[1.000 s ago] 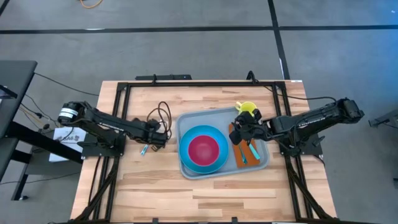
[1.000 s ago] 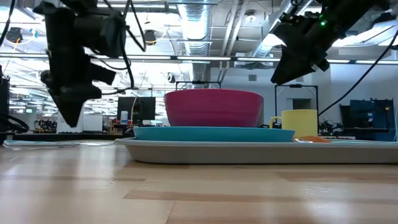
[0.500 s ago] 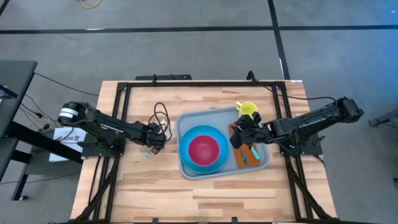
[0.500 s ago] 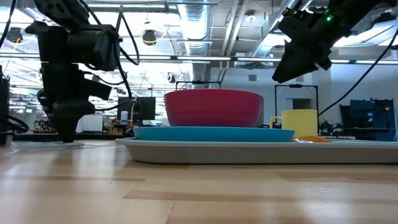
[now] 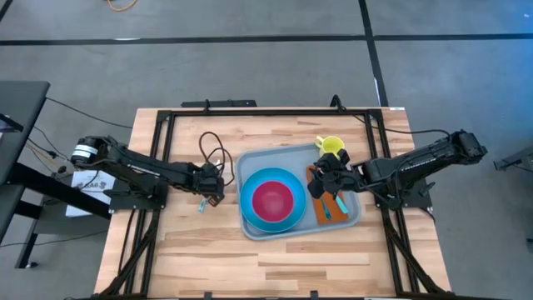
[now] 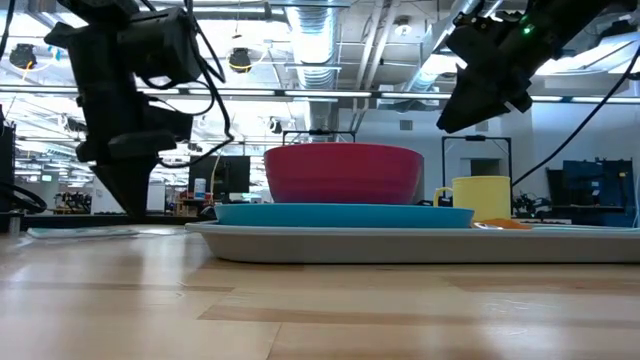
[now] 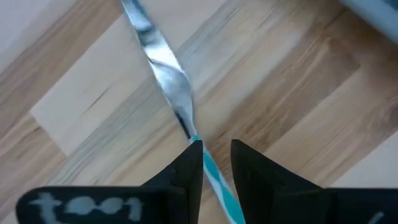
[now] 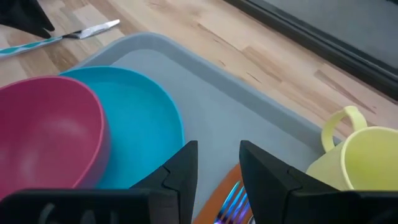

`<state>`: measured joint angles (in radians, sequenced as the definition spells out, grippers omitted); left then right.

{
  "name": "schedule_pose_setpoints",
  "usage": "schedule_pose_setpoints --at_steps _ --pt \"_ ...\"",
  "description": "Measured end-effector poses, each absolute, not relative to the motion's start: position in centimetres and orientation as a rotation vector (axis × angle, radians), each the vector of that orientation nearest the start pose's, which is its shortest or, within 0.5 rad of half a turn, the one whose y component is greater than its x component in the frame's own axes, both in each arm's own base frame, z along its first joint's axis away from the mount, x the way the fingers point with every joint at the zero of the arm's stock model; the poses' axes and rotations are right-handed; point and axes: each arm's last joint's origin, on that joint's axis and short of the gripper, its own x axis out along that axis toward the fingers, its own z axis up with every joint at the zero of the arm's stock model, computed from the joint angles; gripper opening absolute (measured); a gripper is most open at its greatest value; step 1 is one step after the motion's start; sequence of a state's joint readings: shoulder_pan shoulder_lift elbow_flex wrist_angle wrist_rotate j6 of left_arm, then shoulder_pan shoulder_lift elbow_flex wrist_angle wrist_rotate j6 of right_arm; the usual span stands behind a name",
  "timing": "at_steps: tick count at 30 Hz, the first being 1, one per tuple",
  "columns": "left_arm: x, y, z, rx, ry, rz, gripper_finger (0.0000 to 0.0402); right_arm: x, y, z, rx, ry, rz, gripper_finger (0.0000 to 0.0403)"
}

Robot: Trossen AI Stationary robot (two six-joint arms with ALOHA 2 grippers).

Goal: Set up tray
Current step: Put the green knife on the brown napkin to the left of the green spoon

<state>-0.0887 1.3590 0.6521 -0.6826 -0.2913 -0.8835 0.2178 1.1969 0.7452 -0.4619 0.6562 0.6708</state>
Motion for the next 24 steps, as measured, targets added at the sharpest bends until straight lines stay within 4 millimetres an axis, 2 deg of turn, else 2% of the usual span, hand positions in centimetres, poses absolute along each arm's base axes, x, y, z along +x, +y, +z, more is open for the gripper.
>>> schedule_pose_setpoints --at_steps 9,17,24 --pt "20.5 -1.0 15.3 -0.469 1.182 0.754 0.0073 22.5 2.6 22.5 0.223 0.651 -0.671 0.0113" --pt "19.4 -0.9 13.0 -0.526 1.139 0.775 0.0073 22.5 2.6 22.5 0.22 0.653 -0.668 0.0113" --pt "18.6 -0.8 12.1 -0.519 1.135 0.788 0.0073 22.5 2.6 22.5 0.218 0.654 -0.668 0.0113"
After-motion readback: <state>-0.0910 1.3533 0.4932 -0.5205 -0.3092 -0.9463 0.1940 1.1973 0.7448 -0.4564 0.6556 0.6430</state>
